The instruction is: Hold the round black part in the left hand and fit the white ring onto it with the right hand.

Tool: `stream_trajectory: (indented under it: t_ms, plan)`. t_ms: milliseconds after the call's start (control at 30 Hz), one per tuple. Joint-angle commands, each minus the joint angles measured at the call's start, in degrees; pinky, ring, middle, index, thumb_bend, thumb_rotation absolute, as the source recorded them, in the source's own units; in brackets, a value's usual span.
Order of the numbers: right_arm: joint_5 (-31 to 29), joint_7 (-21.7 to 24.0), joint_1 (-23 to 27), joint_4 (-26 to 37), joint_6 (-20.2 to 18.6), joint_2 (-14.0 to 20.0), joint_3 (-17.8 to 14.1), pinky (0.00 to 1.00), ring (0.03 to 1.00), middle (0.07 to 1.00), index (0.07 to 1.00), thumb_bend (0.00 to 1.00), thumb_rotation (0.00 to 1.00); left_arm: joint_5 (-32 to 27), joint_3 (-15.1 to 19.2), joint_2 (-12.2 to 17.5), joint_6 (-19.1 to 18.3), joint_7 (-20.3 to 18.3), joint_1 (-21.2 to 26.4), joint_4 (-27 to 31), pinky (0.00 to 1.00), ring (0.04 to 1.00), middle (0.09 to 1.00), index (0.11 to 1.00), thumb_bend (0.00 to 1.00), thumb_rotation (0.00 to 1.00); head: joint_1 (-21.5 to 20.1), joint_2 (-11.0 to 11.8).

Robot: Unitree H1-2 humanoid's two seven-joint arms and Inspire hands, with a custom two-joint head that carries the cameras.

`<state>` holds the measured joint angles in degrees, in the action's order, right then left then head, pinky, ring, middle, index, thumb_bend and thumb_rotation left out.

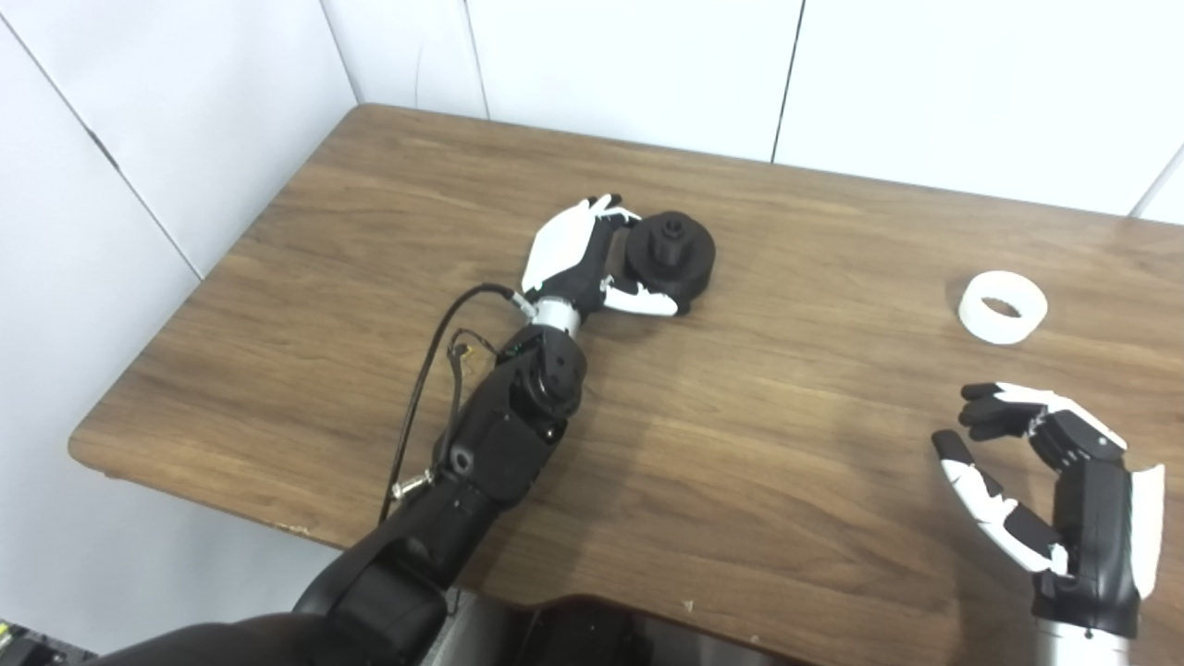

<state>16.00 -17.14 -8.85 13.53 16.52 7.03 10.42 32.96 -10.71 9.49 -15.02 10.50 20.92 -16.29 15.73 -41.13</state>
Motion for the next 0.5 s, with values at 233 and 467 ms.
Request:
stream_trajectory:
  t_ms: [233, 467]
  plan:
    - [0.47, -0.46, -2.18, 0.86, 0.78, -5.08, -0.15, 0.45, 0.526, 0.602, 0.496, 0.50, 0.15, -0.30, -2.11, -0.06, 0.21, -4.18, -3.30, 8.53, 0.95, 1.000, 0.960, 0.589, 0.81, 0.26, -0.47, -0.22]
    - [1.39, -0.62, -1.93, 0.81, 0.61, -5.26, -0.03, 0.44, 0.517, 0.596, 0.495, 0.50, 0.15, 0.97, -3.96, -0.63, -0.13, -6.19, -7.46, 15.49, 0.93, 1.000, 0.961, 0.589, 0.82, 0.28, -1.03, -0.40]
